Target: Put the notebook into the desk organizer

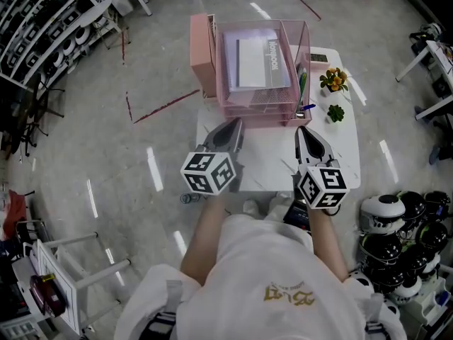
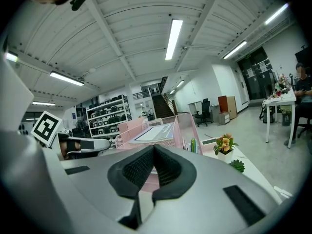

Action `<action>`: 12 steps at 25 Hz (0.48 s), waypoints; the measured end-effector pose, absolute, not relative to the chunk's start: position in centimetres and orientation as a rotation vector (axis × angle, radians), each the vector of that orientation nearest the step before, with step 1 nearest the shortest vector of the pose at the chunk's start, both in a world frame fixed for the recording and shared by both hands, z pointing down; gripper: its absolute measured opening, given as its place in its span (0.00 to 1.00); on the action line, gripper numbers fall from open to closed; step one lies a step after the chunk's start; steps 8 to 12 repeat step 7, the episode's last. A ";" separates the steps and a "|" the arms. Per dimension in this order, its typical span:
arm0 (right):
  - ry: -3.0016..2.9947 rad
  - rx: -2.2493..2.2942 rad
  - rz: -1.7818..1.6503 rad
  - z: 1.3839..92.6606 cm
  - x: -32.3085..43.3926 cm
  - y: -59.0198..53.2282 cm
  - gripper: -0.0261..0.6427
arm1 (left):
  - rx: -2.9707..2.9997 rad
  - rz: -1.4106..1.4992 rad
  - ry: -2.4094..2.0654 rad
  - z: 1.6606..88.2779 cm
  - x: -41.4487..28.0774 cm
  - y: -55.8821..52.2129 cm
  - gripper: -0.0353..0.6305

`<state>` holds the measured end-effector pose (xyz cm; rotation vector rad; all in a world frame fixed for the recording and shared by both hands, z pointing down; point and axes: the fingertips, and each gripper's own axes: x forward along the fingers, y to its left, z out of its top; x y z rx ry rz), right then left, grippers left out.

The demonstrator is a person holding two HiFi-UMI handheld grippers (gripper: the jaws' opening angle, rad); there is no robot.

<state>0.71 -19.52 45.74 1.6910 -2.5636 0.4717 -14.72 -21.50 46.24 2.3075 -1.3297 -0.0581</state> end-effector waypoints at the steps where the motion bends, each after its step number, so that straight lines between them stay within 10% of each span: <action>1: -2.564 1.690 0.471 45.8 0.7 -19.5 0.06 | 2.307 -0.057 -1.329 46.3 -14.7 -21.5 0.08; 12: -2.567 1.686 0.476 45.8 0.5 -19.3 0.06 | 2.303 -0.052 -1.325 46.5 -14.6 -21.2 0.08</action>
